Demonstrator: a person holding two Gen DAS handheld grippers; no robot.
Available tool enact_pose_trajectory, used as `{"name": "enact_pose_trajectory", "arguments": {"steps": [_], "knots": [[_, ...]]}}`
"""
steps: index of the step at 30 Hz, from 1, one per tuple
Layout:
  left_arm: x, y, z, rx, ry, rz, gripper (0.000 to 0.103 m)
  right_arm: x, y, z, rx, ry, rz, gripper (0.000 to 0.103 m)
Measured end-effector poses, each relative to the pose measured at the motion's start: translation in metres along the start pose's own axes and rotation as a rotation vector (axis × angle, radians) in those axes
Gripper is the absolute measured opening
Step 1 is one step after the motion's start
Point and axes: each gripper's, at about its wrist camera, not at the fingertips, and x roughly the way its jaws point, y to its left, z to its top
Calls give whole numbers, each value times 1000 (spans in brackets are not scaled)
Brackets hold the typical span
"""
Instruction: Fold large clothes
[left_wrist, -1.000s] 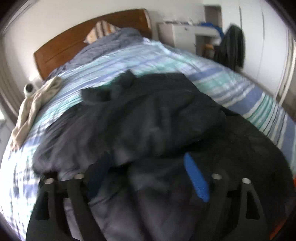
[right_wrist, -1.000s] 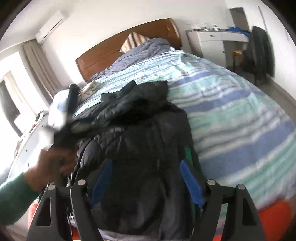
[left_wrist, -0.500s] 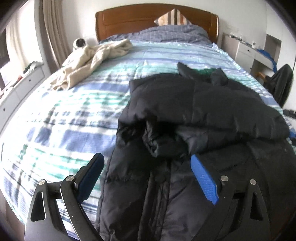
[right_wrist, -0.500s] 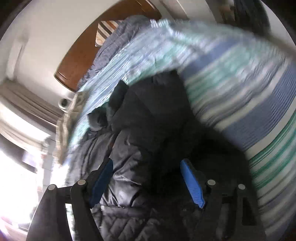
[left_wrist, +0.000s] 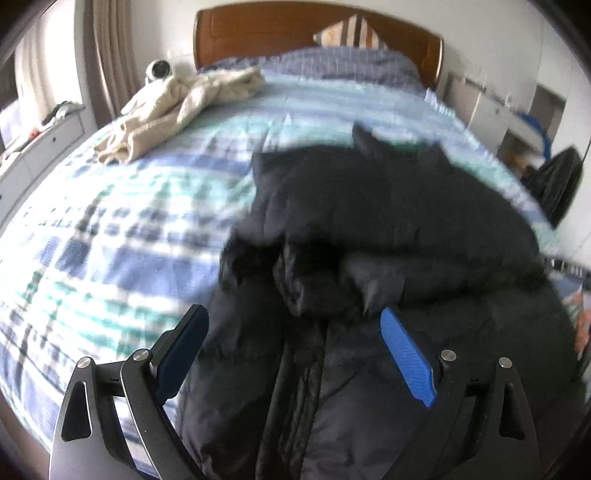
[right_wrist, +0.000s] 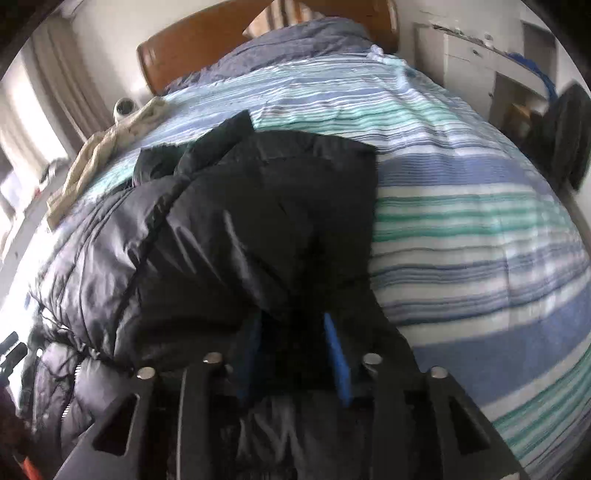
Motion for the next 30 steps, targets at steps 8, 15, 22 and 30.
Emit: {"name": "enact_pose_trajectory", "arguments": {"steps": [8,15,22,30], "knots": [[44,-37,66,116,-92,-33,68,-37,50,37,-56,-159,229,48],[126,-40,29,134,74,15,48,66,29,5,82,39,174,44],[95,-36,47,110,94,-12,60,65,28,-4,47,-7,140,44],[107,-43,125,-3,-32,-37,83,60,23,-9,56,-54,151,44]]}}
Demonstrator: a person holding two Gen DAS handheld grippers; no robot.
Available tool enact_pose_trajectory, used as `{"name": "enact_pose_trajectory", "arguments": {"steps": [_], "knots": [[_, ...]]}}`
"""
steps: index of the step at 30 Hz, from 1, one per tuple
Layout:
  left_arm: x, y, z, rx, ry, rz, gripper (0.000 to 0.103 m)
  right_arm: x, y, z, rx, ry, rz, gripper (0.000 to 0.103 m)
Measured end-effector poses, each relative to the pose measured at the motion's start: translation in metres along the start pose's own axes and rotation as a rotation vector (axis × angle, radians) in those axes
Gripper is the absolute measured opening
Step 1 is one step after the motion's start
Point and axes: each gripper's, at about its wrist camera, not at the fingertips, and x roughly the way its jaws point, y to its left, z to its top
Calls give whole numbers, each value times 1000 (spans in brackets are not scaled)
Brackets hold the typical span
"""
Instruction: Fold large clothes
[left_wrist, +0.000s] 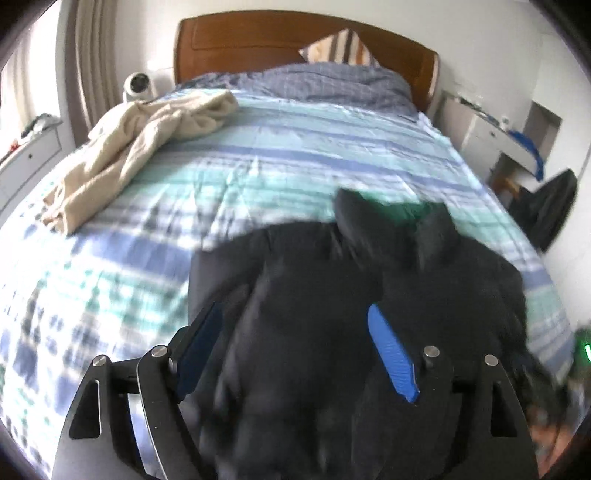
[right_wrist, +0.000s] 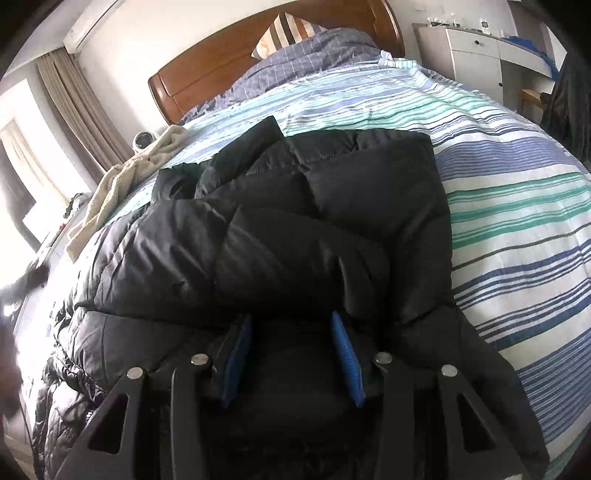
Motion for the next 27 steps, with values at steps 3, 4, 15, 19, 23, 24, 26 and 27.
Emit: {"name": "enact_pose_trajectory", "arguments": {"steps": [3,4,15,19,23,24,26,27], "knots": [[55,10,10,-45,59,62,84,2,2,0,-6,1,-8,44],[75,17,4,-65,103,88,84,1,2,0,-5,1,-6,44],[108,37,-24,-143,111,79,91,5,3,-1,-3,-18,16,44],[77,29,-14,-98,116,51,89,5,2,0,4,-19,20,44],[52,28,-28,-34,66,-11,101,4,0,-1,9,-23,25,44],[60,30,-39,-9,80,3,103,4,1,0,11,-23,25,44],[79,41,-54,-45,116,-43,103,4,1,0,12,-24,27,44],[82,50,-58,-111,105,-80,103,4,2,0,11,-25,27,44]]}}
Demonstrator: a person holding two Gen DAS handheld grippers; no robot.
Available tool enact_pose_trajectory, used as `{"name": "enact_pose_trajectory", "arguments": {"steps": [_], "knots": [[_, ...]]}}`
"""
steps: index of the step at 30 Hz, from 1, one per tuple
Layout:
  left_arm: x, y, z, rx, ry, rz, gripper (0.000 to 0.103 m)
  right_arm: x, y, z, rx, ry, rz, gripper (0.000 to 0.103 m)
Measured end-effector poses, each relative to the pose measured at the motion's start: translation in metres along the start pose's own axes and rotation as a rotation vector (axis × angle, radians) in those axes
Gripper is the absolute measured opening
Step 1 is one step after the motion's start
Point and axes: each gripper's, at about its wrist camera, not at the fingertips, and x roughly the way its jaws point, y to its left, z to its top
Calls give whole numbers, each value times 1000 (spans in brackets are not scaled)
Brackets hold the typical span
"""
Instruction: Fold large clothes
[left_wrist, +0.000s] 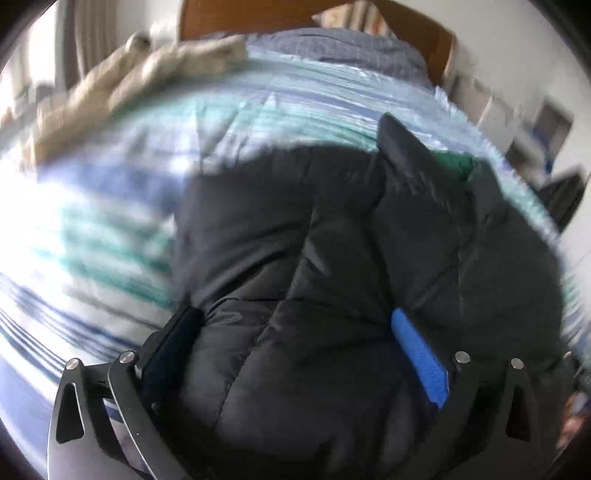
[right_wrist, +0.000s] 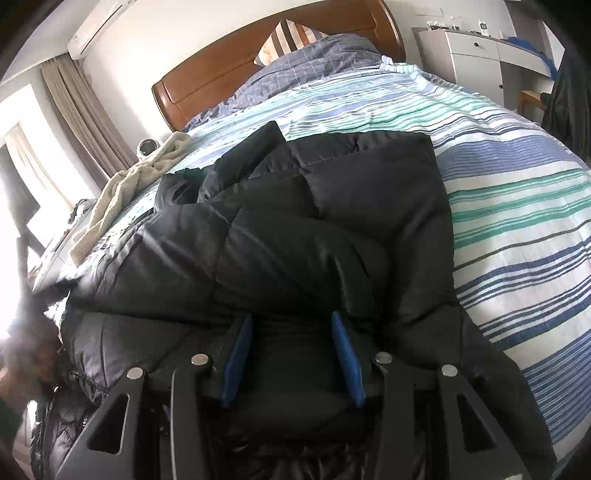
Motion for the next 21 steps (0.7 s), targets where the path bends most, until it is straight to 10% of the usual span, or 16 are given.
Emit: {"name": "enact_pose_trajectory", "arguments": {"steps": [7,14,21], "knots": [[-24,-18,2,19,39,124,99,-3,-7,-1,28,-23,37,46],[-124,-43,-12,183,-97,41,100,-47,-17,30,82,-14,74,47],[-79,-44,-11,111,-47,62,100,-75,17,79,41,-91,148,48]]}}
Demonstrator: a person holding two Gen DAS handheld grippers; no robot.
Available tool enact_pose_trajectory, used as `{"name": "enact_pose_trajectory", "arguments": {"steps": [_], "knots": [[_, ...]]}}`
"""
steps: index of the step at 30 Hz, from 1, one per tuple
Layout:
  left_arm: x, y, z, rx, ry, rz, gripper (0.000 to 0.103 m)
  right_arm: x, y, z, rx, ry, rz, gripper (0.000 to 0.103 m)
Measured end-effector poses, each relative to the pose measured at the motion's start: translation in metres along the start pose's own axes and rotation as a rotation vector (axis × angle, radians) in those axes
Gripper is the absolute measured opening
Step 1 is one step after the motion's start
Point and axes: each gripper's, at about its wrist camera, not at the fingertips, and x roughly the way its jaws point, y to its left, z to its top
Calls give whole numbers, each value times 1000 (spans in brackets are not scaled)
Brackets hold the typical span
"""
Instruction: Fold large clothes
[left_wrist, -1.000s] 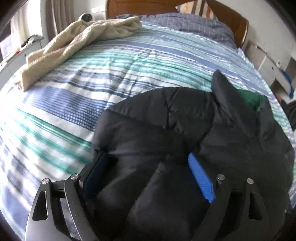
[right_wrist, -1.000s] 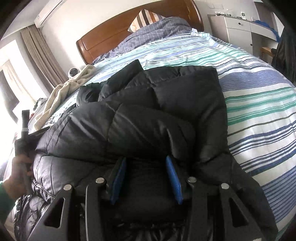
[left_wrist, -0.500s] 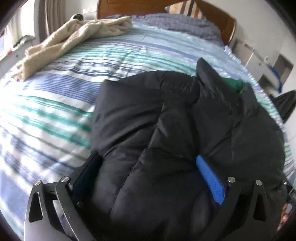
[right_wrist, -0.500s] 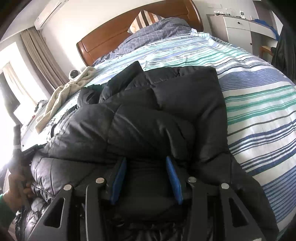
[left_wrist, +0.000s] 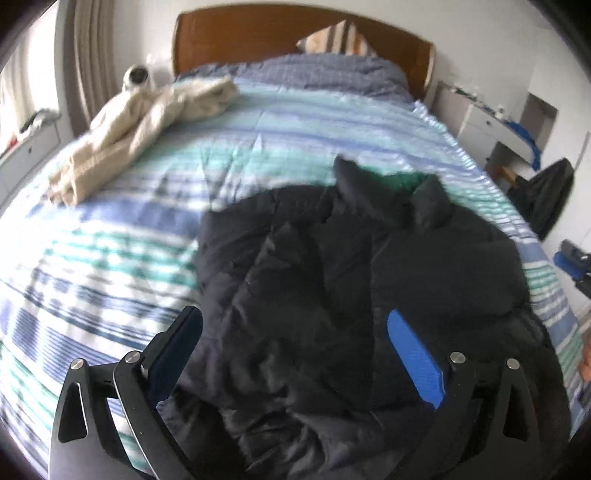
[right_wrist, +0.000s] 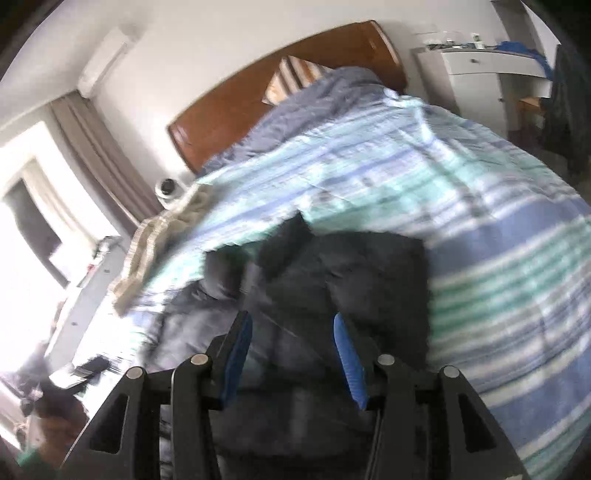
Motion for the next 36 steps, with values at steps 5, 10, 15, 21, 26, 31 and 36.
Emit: {"name": "enact_pose_trajectory", "arguments": {"steps": [5,10,15,21,26,31,36], "knots": [[48,16,-32,-34,39,-34,102,80,-27,-38,-31,172,-109,52],[57,23,-33,-67,24,-69,103,89,-42,-64,-32,54,-70,48],[57,20,-35,-56,18,-53,103,91,-47,-64,-11,55,-45,48],[32,8,-21,-13,105,39,100,86,-26,-56,-108,114,-144,49],[-47,-22,-33,131,78,-57,100,27,17,-59,-159,196,-152,50],[-88,-69,-107,341,130,-131,100,-13,56,-133,-226,443,23,54],[-59,-85,-164,429,212,-44,102,-14,56,-195,-321,444,-51,54]]}}
